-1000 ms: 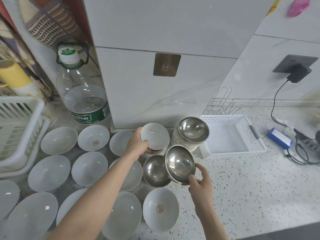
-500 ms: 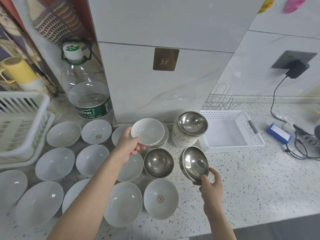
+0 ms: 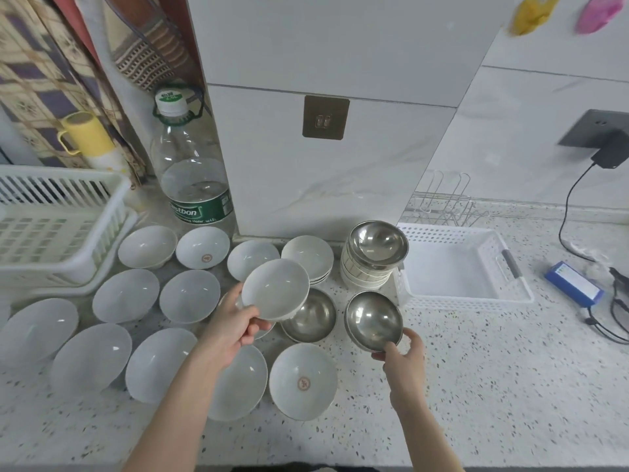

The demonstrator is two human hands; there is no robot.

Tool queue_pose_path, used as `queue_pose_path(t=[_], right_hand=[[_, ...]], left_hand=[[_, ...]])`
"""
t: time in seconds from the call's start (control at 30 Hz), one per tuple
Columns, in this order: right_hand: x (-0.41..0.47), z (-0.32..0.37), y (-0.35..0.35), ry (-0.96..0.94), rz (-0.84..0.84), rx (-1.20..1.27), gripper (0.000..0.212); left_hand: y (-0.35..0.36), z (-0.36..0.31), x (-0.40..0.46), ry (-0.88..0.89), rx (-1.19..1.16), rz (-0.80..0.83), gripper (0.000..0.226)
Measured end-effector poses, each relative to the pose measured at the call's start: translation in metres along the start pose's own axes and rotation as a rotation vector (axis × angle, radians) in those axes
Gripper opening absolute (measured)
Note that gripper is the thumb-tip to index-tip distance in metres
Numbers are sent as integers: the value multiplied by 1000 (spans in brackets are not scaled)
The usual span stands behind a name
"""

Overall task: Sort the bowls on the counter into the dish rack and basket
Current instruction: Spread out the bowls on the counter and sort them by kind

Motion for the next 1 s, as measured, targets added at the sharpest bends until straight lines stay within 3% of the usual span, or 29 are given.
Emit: queue_pose_path(t=[0.5,1.0], right_hand=[[28,11,-1,-21,218,-213,49],[37,5,4,-1,300,-160,48]], left_hand=[[18,53,-41,26,-125,-158,57],[27,60,-56,7,-109,-164,54]])
Point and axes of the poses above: each hand's wrist, its own x-axis towards the middle knuckle, its own y-axis out of the palm, z = x × y, the point moved 10 cm from there along x, towards the middle knuckle, and after that the axes turned 14 degrees about z, right-handed, at the moved point
